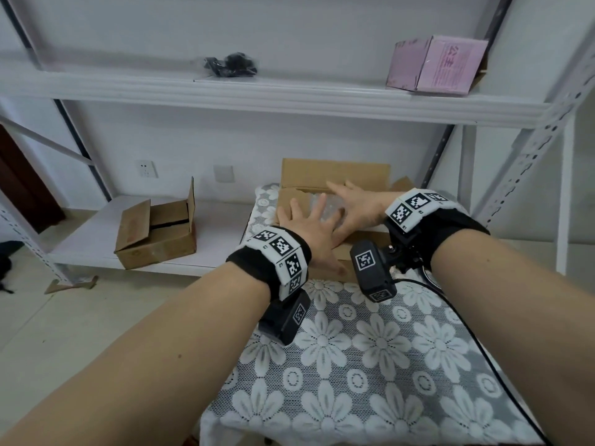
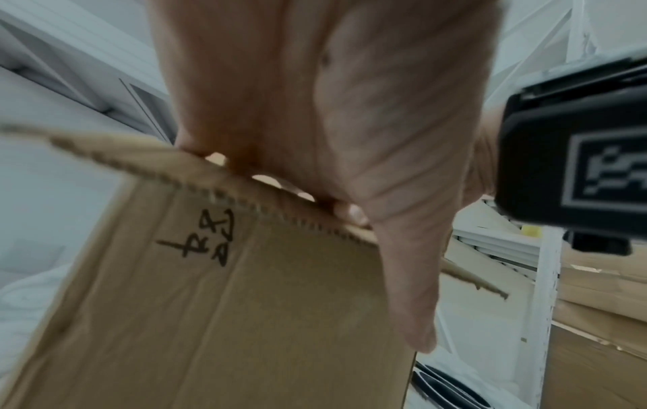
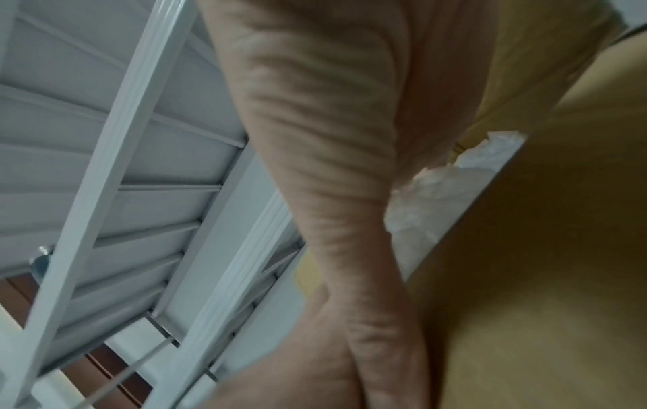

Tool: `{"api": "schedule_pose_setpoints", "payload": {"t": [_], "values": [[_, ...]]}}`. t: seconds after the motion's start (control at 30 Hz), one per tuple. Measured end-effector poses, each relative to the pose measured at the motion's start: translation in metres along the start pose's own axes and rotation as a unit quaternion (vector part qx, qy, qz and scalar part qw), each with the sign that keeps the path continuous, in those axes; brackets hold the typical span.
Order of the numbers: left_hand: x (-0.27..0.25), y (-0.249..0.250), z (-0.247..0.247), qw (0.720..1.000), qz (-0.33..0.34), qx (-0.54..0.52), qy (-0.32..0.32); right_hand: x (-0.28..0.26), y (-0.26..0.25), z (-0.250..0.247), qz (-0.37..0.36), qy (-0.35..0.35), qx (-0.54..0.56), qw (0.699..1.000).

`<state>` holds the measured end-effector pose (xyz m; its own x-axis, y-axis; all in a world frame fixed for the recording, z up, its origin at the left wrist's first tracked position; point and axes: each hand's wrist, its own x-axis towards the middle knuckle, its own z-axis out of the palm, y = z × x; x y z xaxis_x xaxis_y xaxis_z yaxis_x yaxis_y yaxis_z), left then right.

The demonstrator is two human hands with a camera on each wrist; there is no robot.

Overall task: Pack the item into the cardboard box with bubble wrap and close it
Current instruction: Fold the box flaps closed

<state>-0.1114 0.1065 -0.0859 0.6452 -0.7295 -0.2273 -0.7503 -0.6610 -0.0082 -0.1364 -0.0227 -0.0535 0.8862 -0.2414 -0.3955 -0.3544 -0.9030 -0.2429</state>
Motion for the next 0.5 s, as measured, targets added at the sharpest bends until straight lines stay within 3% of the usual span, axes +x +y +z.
{"api": "schedule_pose_setpoints", "payload": {"t": [0.07, 0.13, 0.23, 0.33, 0.5], "values": [[0.0, 0.006, -0.002, 1.0, -0.007, -0.01, -0.002, -0.011, 0.009, -0.001, -0.033, 0.041, 0.089, 0.995], [0.001, 0.011, -0.007, 0.999, -0.02, -0.034, -0.01, -0.022, 0.02, -0.004, -0.048, 0.143, 0.173, 0.973], [0.001, 0.021, -0.015, 0.998, -0.038, -0.045, -0.037, -0.038, 0.04, -0.009, -0.012, 0.277, 0.23, 0.933], [-0.001, 0.03, -0.018, 0.996, -0.044, -0.044, -0.063, -0.051, 0.058, -0.005, 0.026, 0.301, 0.262, 0.917], [0.0, 0.029, -0.022, 0.992, -0.02, -0.098, -0.078, -0.058, 0.071, 0.003, 0.042, 0.348, 0.211, 0.912]]}}
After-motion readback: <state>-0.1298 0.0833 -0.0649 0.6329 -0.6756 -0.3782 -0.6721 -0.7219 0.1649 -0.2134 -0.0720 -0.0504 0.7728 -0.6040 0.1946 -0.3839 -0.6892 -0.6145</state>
